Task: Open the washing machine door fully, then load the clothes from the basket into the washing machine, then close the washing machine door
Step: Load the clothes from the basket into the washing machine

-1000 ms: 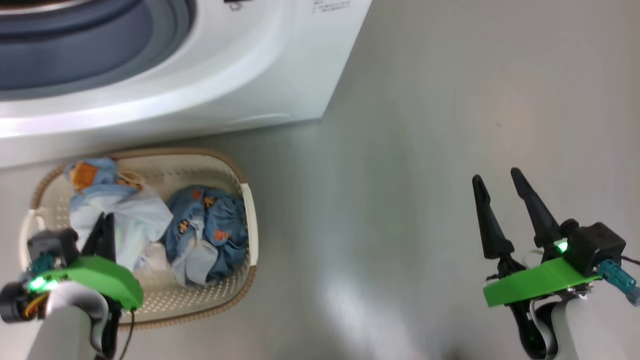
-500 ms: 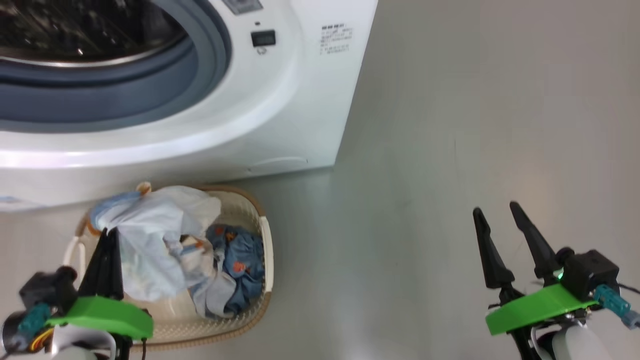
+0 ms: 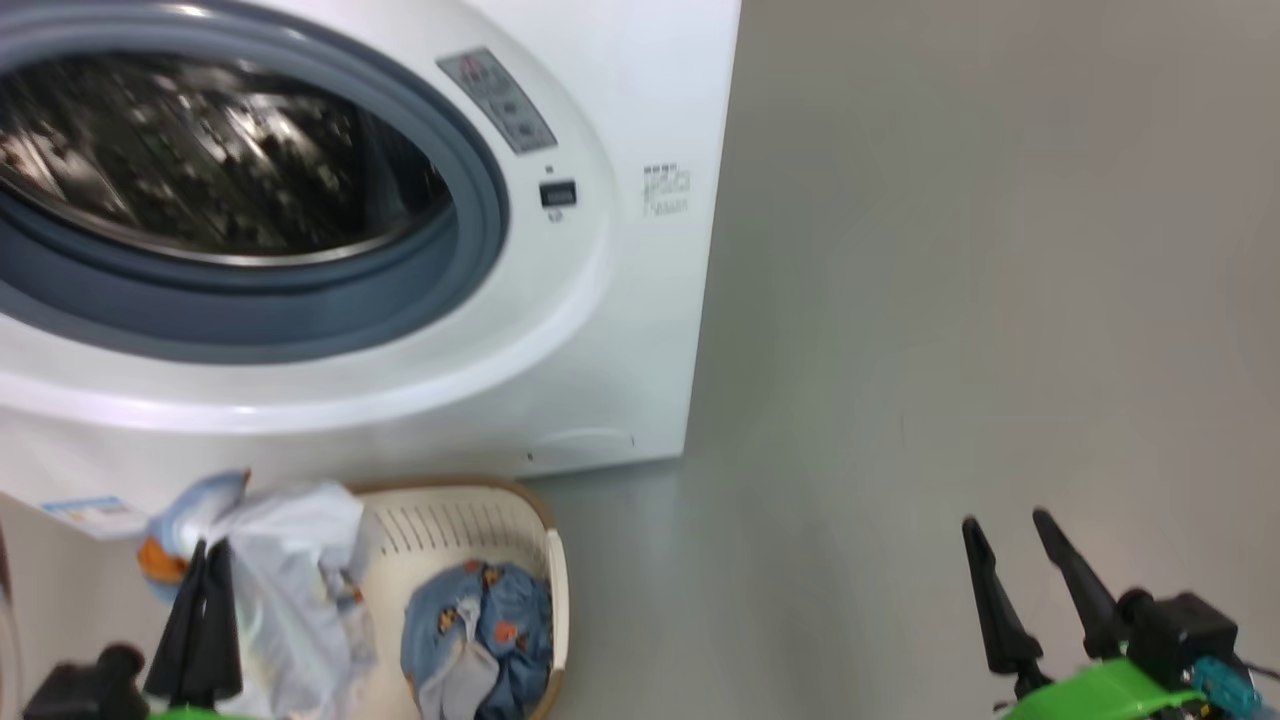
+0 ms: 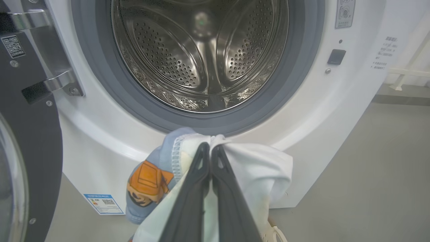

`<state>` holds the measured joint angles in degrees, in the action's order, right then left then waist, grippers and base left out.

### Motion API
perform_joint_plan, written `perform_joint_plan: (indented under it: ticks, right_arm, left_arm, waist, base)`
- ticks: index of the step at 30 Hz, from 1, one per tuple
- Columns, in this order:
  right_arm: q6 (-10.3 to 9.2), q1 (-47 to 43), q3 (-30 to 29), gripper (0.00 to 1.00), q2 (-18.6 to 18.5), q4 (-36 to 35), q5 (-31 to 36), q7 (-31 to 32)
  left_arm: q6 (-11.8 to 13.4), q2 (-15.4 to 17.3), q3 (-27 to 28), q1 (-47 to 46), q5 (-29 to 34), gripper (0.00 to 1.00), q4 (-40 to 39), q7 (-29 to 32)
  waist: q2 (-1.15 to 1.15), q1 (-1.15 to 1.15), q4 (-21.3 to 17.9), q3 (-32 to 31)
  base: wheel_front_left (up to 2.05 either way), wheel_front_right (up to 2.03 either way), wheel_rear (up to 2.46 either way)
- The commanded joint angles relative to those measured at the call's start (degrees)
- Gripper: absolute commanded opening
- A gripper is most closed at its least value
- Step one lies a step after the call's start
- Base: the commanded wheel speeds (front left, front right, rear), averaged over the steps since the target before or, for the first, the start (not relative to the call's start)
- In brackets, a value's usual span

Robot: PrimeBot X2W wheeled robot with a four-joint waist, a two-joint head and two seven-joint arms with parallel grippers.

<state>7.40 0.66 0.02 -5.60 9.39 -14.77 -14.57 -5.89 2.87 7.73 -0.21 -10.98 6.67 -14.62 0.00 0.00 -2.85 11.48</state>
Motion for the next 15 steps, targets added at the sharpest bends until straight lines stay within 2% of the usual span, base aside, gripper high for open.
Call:
perform_joint_plan:
  ticks: [1, 6, 15]
  right_arm:
    - [0.09, -1.67, 0.9, 1.0, -0.27, -1.16, -0.13, -0.42]
    - [0.09, -4.28, 0.5, 1.0, -0.1, -1.5, 0.58, -0.42]
    - [0.09, -6.28, 0.19, 1.0, 0.2, -1.94, 0.5, -0.42]
  left_arm:
    - [0.03, 0.52, 2.44, 1.57, 0.41, 0.0, -2.66, -0.38]
    - [0.55, 0.22, 3.11, 5.53, 0.24, 0.0, -5.35, -0.38]
    - [1.21, 0.05, 3.28, 9.31, -0.68, 0.0, -7.71, -0.38]
  waist:
    - [0.0, 0.0, 0.51, -5.88]
    - [0.0, 0.0, 0.39, -9.46]
    - [0.0, 0.0, 0.16, -12.0]
  base:
    - [0.0, 0.0, 0.0]
    - [0.0, 0.0, 0.0]
    - [0.0, 0.0, 0.0]
